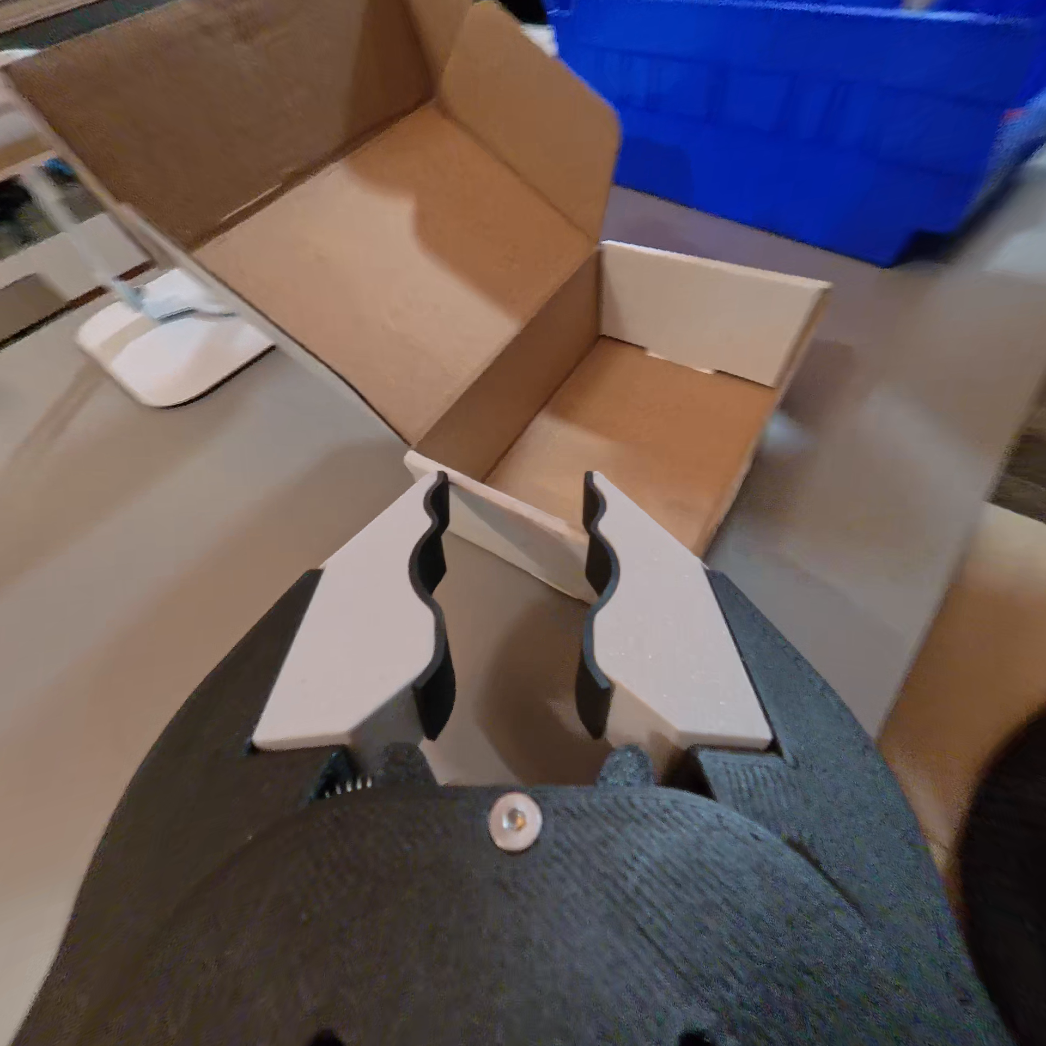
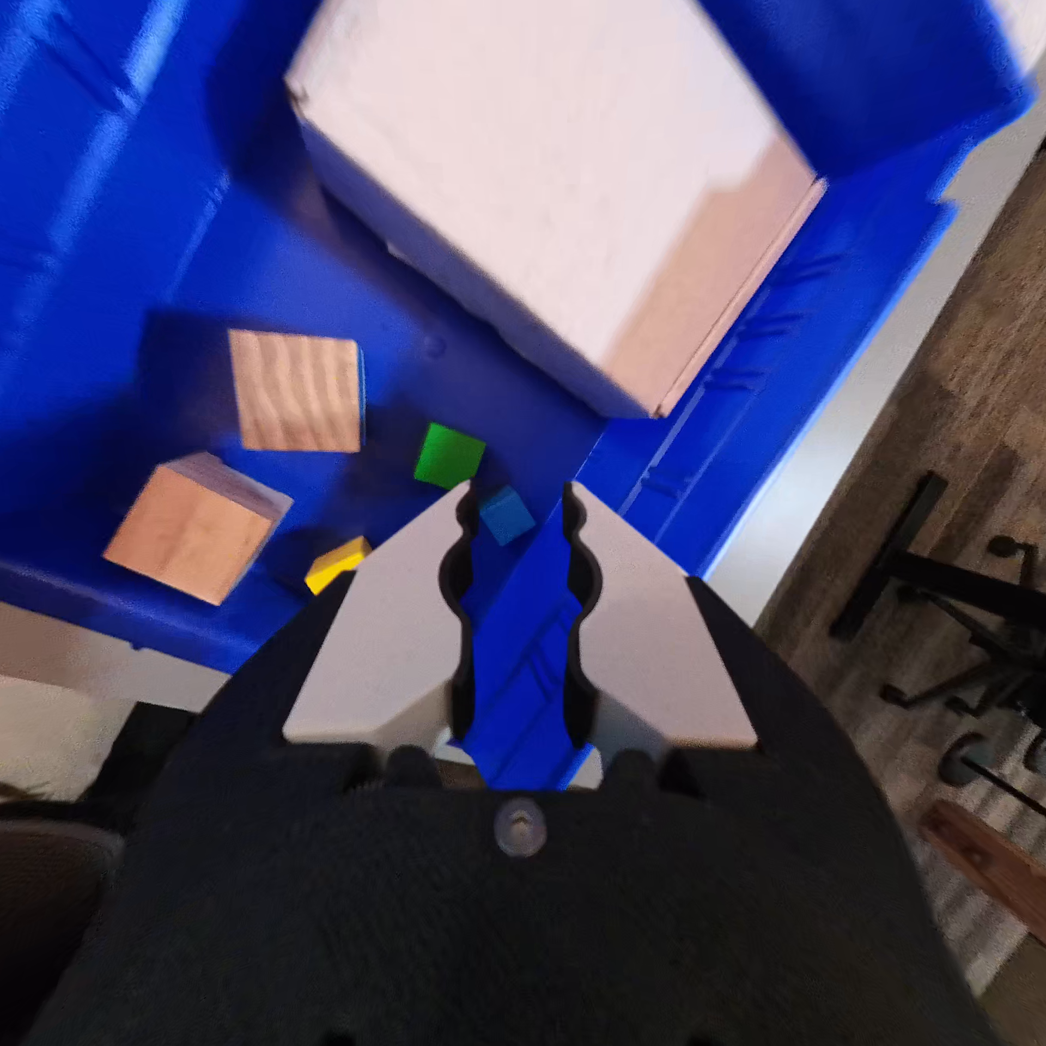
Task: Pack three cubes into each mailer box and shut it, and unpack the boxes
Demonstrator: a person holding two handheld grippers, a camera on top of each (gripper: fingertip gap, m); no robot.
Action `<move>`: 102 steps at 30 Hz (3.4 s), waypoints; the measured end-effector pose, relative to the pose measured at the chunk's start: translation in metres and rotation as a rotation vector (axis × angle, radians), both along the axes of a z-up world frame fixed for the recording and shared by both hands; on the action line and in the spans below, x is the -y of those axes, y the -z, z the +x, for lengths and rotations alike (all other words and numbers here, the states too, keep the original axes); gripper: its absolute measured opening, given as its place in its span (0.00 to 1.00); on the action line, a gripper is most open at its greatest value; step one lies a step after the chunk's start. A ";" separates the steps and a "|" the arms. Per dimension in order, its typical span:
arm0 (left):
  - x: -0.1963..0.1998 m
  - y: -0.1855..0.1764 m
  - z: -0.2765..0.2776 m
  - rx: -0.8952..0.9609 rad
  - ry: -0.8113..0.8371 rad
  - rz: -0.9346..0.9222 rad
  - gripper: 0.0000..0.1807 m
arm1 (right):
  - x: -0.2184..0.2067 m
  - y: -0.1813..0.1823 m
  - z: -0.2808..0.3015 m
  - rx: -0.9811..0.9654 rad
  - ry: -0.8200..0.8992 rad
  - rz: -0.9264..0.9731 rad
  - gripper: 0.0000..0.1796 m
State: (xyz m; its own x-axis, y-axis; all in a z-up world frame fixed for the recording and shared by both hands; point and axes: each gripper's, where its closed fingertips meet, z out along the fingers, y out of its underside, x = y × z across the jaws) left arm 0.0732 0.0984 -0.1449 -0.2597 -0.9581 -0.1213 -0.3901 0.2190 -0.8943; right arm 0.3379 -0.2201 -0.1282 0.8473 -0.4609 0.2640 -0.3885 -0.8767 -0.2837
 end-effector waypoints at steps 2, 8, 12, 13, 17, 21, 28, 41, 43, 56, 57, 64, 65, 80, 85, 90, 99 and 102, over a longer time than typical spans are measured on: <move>0.009 -0.002 -0.008 0.001 0.094 -0.033 0.27 | -0.016 -0.018 -0.001 0.060 -0.029 0.063 0.16; -0.002 -0.009 -0.011 0.030 0.108 -0.071 0.31 | -0.128 -0.076 -0.053 0.208 -0.311 0.368 0.17; -0.009 -0.027 -0.009 0.087 0.076 -0.209 0.32 | -0.210 -0.064 -0.140 0.021 -0.608 0.599 0.20; -0.012 -0.030 -0.008 0.099 0.059 -0.236 0.32 | -0.221 -0.055 -0.150 -0.015 -0.619 0.611 0.22; -0.032 -0.039 0.002 0.145 -0.070 -0.274 0.30 | -0.240 -0.040 -0.148 -0.009 -0.552 0.596 0.28; -0.041 -0.050 0.019 0.174 -0.157 -0.302 0.28 | -0.246 -0.055 -0.146 0.092 -0.498 0.603 0.29; -0.044 -0.055 0.023 0.175 -0.198 -0.321 0.26 | -0.257 -0.046 -0.147 0.121 -0.464 0.534 0.30; -0.030 -0.052 0.025 0.163 -0.158 -0.289 0.19 | -0.266 -0.029 -0.147 0.074 -0.450 0.466 0.19; -0.027 -0.050 0.025 0.159 -0.148 -0.283 0.19 | -0.266 -0.029 -0.149 0.074 -0.452 0.466 0.18; -0.025 -0.049 0.012 0.162 -0.145 -0.204 0.19 | -0.250 -0.026 -0.194 -0.056 -0.470 0.553 0.17; -0.025 -0.049 0.010 0.163 -0.146 -0.205 0.19 | -0.248 -0.026 -0.199 -0.067 -0.468 0.581 0.19; -0.015 -0.048 0.003 0.180 -0.130 -0.131 0.19 | -0.245 -0.025 -0.214 0.043 -0.502 0.682 0.23; -0.015 -0.047 0.002 0.181 -0.131 -0.106 0.19 | -0.245 -0.024 -0.215 0.063 -0.507 0.688 0.23; -0.009 -0.043 -0.020 0.211 -0.149 0.041 0.16 | -0.241 -0.027 -0.223 0.120 -0.494 0.809 0.19; -0.006 -0.040 -0.019 0.177 -0.141 -0.045 0.17 | -0.241 -0.019 -0.222 0.110 -0.500 0.777 0.24; -0.010 -0.043 -0.026 0.166 -0.145 -0.040 0.19 | -0.237 -0.027 -0.223 0.100 -0.498 0.803 0.27; -0.010 -0.048 -0.042 0.227 -0.115 -0.103 0.26 | -0.229 -0.032 -0.225 0.092 -0.506 0.895 0.35; -0.002 -0.050 -0.038 0.236 -0.093 -0.105 0.30 | -0.234 -0.034 -0.233 0.063 -0.530 0.929 0.35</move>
State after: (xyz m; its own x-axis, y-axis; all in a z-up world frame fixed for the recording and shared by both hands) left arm 0.0353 0.1005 -0.0952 -0.1466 -0.9870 -0.0666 -0.1823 0.0932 -0.9788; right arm 0.1050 0.0137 -0.0942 0.9955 -0.0814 0.0493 0.0168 -0.3597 -0.9329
